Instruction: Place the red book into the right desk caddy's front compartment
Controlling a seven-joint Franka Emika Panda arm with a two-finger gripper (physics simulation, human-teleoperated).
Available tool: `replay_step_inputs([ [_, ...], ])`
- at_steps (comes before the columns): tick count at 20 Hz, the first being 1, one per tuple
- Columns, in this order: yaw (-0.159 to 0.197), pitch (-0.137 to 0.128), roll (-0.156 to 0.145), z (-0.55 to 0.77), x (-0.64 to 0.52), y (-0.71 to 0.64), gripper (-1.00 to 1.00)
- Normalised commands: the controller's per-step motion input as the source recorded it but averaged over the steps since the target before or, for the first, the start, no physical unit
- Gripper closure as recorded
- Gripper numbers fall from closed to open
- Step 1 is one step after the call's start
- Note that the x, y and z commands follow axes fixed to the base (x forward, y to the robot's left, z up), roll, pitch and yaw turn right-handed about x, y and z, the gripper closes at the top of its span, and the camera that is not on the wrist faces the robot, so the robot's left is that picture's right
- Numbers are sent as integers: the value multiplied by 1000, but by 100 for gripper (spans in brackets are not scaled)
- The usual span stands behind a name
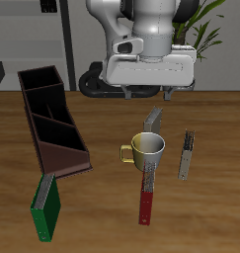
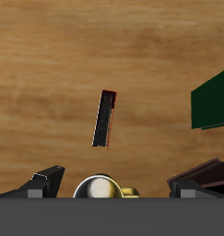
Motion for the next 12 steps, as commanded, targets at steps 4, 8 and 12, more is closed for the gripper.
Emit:
replay_step_inputs([
  [4,-13,-111,-16,-170,208,-6,-100],
  [8,-21,12,12,-155,193,33,-100],
  [12,-14,-20,-4,-97,221,13,-100],
])
